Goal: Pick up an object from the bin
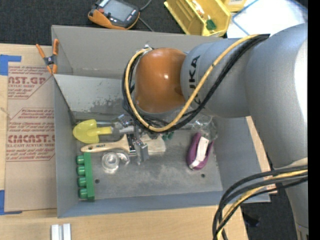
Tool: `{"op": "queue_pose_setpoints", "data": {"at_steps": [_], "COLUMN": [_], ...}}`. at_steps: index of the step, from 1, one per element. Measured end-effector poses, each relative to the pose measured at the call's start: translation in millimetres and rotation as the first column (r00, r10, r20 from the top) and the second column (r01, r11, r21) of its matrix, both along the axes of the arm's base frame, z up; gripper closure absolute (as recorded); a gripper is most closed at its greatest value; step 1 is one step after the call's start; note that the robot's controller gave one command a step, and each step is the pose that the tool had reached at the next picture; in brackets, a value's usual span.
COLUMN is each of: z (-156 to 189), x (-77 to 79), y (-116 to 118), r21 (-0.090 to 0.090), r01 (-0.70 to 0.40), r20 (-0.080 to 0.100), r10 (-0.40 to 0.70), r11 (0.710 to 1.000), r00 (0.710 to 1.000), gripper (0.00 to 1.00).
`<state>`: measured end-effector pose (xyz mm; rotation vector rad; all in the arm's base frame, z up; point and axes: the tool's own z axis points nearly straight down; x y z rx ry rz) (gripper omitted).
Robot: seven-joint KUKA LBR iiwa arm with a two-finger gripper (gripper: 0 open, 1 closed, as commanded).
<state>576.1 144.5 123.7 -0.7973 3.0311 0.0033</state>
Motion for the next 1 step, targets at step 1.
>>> {"op": "queue_pose_setpoints", "data": {"at_steps": [1], "z": [-51.8], "x": [1.5], "y": [9.3], "r21": [0.001], "r01": [0.187], "r20": [-0.015], "r10": [-0.187], "r11": [0.982], "r00": [0.982], "gripper": [0.00]}}
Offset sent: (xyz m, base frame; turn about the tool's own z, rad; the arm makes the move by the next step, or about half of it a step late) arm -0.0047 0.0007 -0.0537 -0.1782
